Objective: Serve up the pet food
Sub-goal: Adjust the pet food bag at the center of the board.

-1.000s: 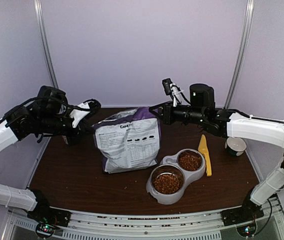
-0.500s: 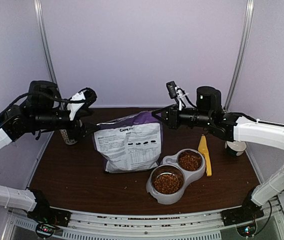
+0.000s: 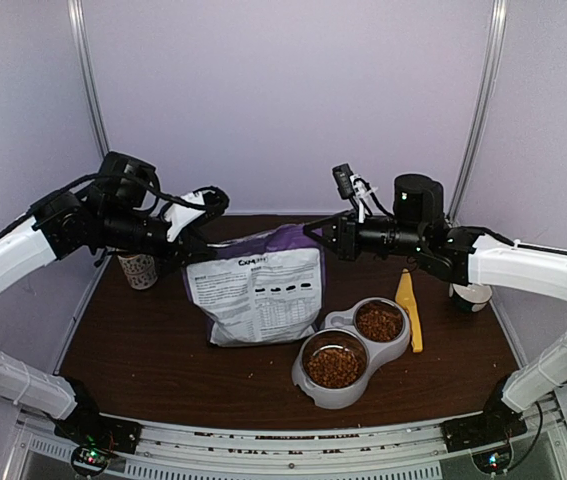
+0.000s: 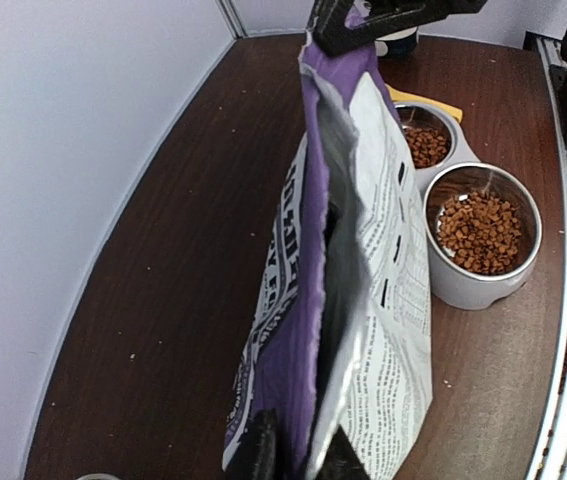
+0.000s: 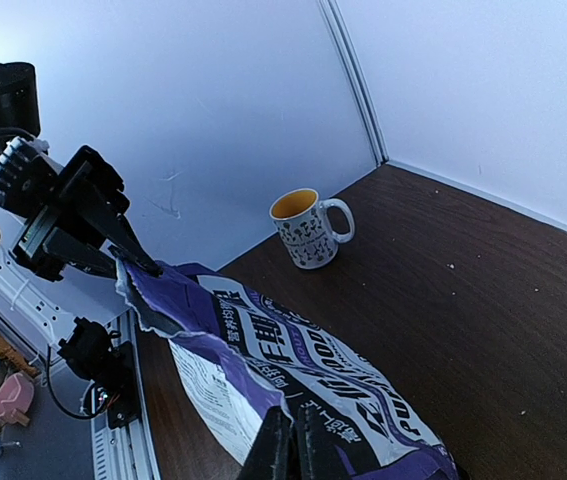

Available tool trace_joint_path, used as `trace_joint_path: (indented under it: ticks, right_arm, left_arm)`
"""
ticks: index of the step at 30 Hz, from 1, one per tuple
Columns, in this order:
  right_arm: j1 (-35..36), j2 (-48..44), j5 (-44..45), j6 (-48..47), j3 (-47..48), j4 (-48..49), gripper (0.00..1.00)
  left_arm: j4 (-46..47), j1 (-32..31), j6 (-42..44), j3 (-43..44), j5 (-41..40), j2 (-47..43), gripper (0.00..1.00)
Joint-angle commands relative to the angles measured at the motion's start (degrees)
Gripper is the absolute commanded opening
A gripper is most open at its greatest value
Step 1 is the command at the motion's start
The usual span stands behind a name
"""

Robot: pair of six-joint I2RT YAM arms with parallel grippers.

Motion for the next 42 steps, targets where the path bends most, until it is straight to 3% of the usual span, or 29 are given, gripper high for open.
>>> trace_joint_path:
  ticks: [1,10,15,20,24,28,31,36,42]
  right_arm:
    - [0.2,-2.3,2.1,0.1,1.4,2.8,0.00]
    - [0.2,1.8,12.1,-1.0,7.3,-2.1,0.00]
    - [0.2,5.1,13.6,0.1,10.9,-3.4,0.01]
    - [0.2,8.0,13.0,0.5,14.8,-4.8,0.14]
    - [0.2,8.8,13.5,1.2,17.5,-8.0,0.32]
    - [0.2,5.4,15.0,3.8,17.2,-11.3,0.47]
    - [0.2,1.4,17.0,7.6,16.6,-15.3,0.59]
    - [1.4,-4.5,21.6,19.7,14.4,-22.4,0.61]
    - [7.6,-4.9,27.8,26.7,13.5,-25.7,0.61]
  left_arm:
    - [0.1,0.4,0.6,2.0,1.1,0.2,0.03]
    - [0.9,-0.2,-5.6,1.2,3.7,-4.4,0.00]
    - [4.6,-4.9,-12.4,0.7,3.5,-6.7,0.00]
    - [15.3,-7.7,-24.7,-4.7,4.8,-8.8,0.00]
    - [26.4,-8.3,-35.0,-9.1,4.0,-10.4,0.00]
    - [29.2,-8.3,-39.2,-9.9,-3.0,-10.4,0.00]
    - [31.1,-8.3,-40.1,-9.9,-3.8,-9.4,0.00]
    - [33.3,-8.3,-41.3,-9.3,-2.3,-7.6,0.00]
    - [35.9,-8.7,-41.7,-9.2,1.6,-5.1,0.00]
